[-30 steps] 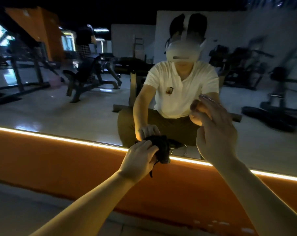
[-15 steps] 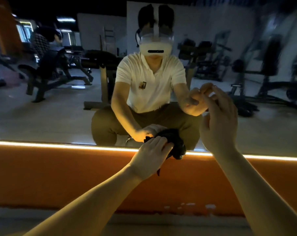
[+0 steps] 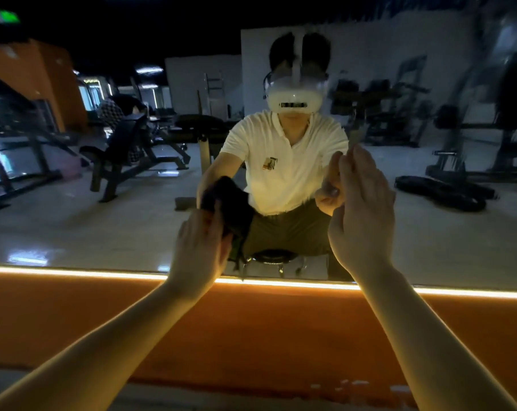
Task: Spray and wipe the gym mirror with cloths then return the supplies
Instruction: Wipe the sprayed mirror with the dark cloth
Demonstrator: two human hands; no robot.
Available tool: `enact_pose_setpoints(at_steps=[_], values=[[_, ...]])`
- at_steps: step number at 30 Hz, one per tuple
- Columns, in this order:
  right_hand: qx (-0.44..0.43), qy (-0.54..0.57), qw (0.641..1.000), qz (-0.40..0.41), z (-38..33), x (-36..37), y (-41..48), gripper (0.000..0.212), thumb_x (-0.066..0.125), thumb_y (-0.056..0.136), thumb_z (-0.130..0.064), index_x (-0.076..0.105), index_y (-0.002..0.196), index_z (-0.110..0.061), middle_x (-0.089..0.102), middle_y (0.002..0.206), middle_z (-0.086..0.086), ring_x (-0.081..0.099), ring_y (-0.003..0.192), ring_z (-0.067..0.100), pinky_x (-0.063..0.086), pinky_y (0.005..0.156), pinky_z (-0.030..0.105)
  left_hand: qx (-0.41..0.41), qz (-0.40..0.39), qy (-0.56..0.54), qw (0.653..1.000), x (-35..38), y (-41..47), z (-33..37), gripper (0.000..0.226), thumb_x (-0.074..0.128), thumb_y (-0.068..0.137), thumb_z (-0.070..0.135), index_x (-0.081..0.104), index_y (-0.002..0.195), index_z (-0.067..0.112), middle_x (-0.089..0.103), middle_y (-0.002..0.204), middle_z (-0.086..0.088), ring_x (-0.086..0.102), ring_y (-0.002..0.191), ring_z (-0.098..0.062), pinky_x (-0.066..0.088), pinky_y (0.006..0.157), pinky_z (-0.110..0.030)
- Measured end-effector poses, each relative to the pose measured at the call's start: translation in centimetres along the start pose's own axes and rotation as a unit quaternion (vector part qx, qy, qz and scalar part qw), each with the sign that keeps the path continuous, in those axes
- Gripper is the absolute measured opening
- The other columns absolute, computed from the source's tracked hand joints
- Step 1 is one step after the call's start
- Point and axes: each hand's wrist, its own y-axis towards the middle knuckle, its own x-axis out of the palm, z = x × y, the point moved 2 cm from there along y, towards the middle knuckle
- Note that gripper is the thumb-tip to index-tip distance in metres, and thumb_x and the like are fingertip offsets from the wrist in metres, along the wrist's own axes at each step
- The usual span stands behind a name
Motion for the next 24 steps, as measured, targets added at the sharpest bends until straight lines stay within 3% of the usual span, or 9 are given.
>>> enact_pose_setpoints(at_steps=[3, 8, 12, 17, 20, 24], values=[[-0.011, 0.013, 1.000, -0.018, 0.8, -0.6, 0.2, 0.065, 0.033, 0.096, -0.017, 0.029, 0.160, -0.012, 0.029, 0.167, 0.011, 0.026, 0.156, 0.026, 0.030, 0.122, 0.055, 0.047, -0.014, -0.029, 0.998, 2.2, 1.4, 5.0, 0.063, 0.060, 0.103, 0.026, 0.036, 0.154, 0.000, 0.053, 0.130, -0.025, 0.063, 0.112, -0.035, 0.059, 0.093, -0.051], [-0.022, 0.019, 0.999, -0.016, 2.3, -2.0, 0.7, 0.063, 0.031, 0.095, -0.013, 0.035, 0.158, -0.011, 0.033, 0.166, 0.009, 0.030, 0.154, 0.026, 0.035, 0.120, 0.053, 0.101, -0.029, -0.013, 0.994, 5.0, 3.3, 13.2, 0.062, 0.056, 0.104, 0.032, 0.035, 0.153, 0.000, 0.058, 0.121, -0.021, 0.063, 0.110, -0.032, 0.054, 0.103, -0.049], [-0.017, 0.001, 1.000, 0.005, 3.9, -2.4, 0.9, 0.062, 0.031, 0.096, -0.012, 0.038, 0.157, -0.009, 0.030, 0.167, 0.009, 0.025, 0.156, 0.026, 0.032, 0.121, 0.056, 0.164, -0.044, 0.022, 0.985, 6.1, 4.2, 16.0, 0.069, 0.065, 0.100, 0.033, 0.034, 0.153, 0.002, 0.059, 0.119, -0.017, 0.065, 0.103, -0.025, 0.059, 0.090, -0.040], [-0.029, 0.007, 0.999, 0.025, 3.9, -2.0, 1.2, 0.054, 0.037, 0.099, -0.012, 0.045, 0.153, -0.007, 0.031, 0.167, 0.012, 0.026, 0.156, 0.030, 0.031, 0.120, 0.058, 0.178, -0.032, 0.102, 0.978, 3.3, 5.7, 10.7, 0.062, 0.048, 0.106, 0.041, 0.035, 0.152, 0.001, 0.059, 0.112, -0.017, 0.063, 0.099, -0.028, 0.056, 0.092, -0.046], [-0.035, 0.023, 0.998, 0.041, 3.5, -1.7, 1.6, 0.052, 0.039, 0.100, -0.010, 0.048, 0.151, -0.007, 0.033, 0.165, 0.013, 0.027, 0.155, 0.032, 0.032, 0.120, 0.059, 0.154, 0.017, 0.139, 0.978, 0.4, 6.7, 5.3, 0.057, 0.046, 0.107, 0.038, 0.042, 0.148, -0.001, 0.054, 0.107, -0.017, 0.056, 0.091, -0.027, 0.057, 0.080, -0.043], [-0.034, 0.029, 0.998, 0.049, 4.1, -2.0, 2.5, 0.053, 0.038, 0.100, -0.011, 0.045, 0.152, -0.007, 0.033, 0.165, 0.013, 0.028, 0.155, 0.032, 0.031, 0.120, 0.060, 0.036, 0.030, 0.179, 0.983, -3.5, 7.6, -1.0, 0.061, 0.044, 0.104, 0.037, 0.044, 0.147, -0.006, 0.052, 0.110, -0.028, 0.058, 0.085, -0.036, 0.052, 0.066, -0.044]])
